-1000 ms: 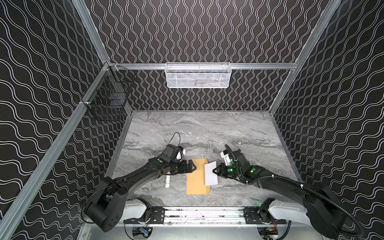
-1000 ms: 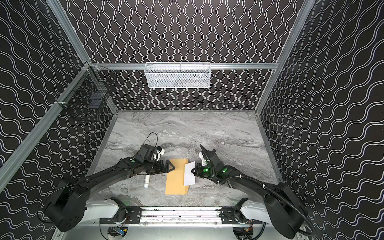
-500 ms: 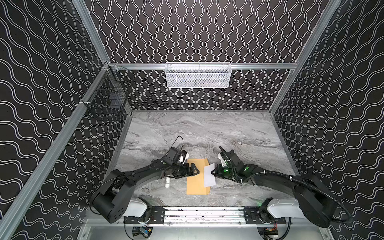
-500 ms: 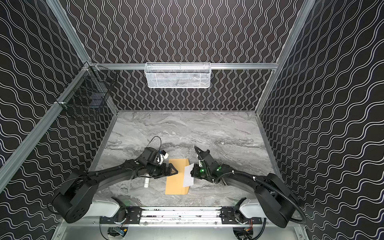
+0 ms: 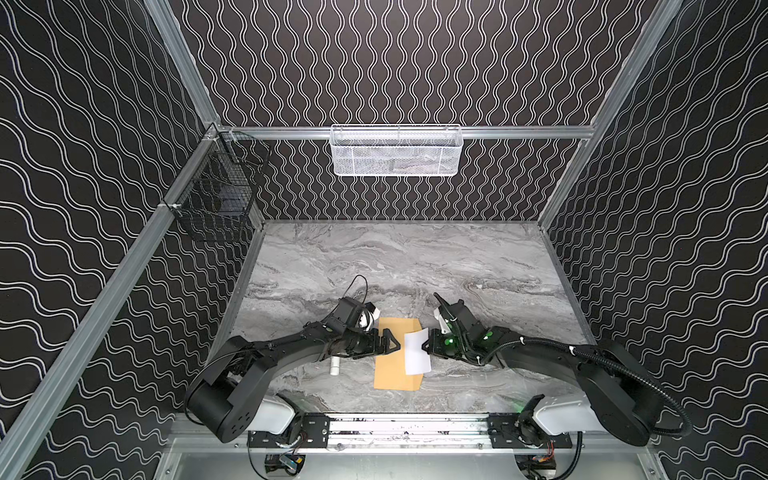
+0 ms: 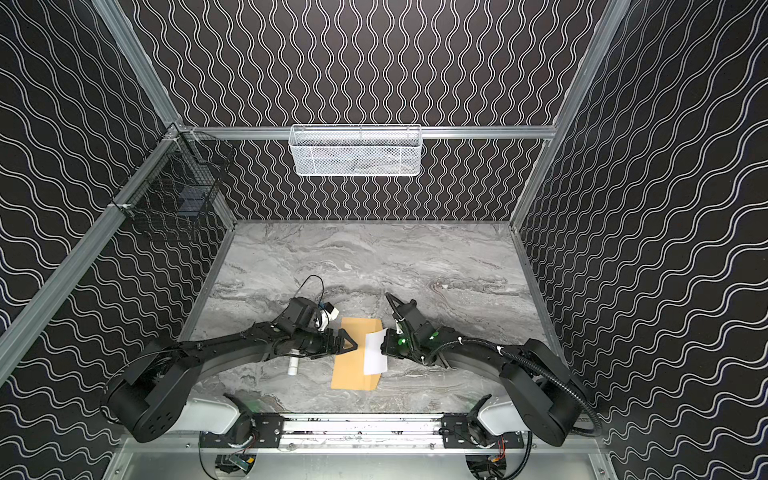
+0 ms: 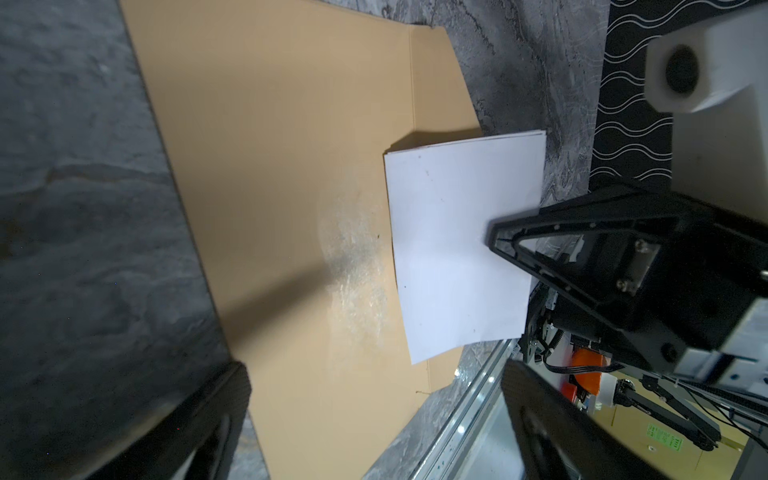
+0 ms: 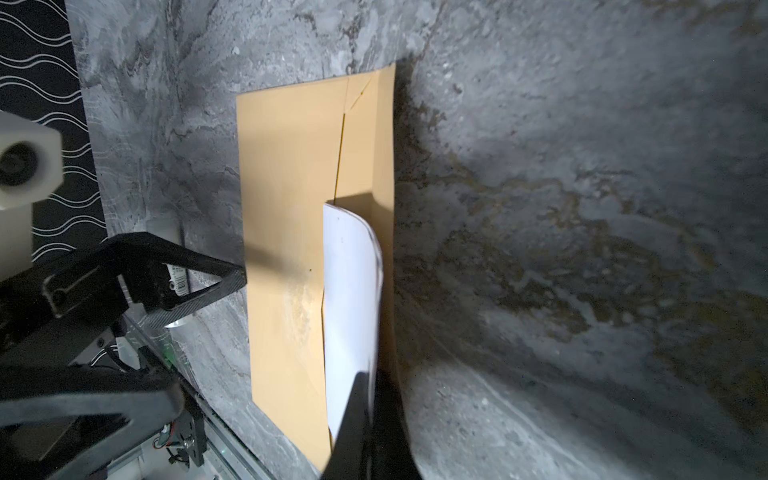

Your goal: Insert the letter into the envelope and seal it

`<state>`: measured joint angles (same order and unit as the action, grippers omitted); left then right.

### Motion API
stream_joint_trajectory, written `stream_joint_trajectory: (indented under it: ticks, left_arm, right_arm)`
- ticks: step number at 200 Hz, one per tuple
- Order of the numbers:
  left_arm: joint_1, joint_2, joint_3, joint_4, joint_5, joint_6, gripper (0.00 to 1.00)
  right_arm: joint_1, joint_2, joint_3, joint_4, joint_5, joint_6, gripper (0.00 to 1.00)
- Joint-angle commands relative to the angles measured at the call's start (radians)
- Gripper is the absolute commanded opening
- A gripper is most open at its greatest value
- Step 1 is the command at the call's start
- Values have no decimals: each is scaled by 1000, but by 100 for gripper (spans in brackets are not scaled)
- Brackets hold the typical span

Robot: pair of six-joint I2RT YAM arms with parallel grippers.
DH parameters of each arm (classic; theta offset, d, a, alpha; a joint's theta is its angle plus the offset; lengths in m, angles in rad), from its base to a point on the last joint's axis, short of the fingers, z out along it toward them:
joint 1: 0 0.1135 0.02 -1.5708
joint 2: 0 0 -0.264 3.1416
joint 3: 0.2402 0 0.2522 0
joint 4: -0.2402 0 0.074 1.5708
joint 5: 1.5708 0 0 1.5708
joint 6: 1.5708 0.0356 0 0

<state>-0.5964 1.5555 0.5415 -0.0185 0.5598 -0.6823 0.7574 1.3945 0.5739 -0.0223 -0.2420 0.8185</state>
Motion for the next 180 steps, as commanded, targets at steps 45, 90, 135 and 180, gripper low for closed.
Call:
stream_joint_trajectory:
  ticks: [45,90,135,180]
  left_arm:
    - [-11,-25,-22,-9,-10,-14,99]
    - [-17,-5,-40,25,2,-26,99]
    - [-24,-9,-44,27,5,-28,99]
    - [-26,-30,-66,24,3,-34,99]
  right_arm:
    - [11,-44,11,-59,53,24,0]
    - [44,-39,35,-118,131,58,0]
    - [51,-21,41,-132,157,88,0]
    - [64,-44,49,-182,202,134,0]
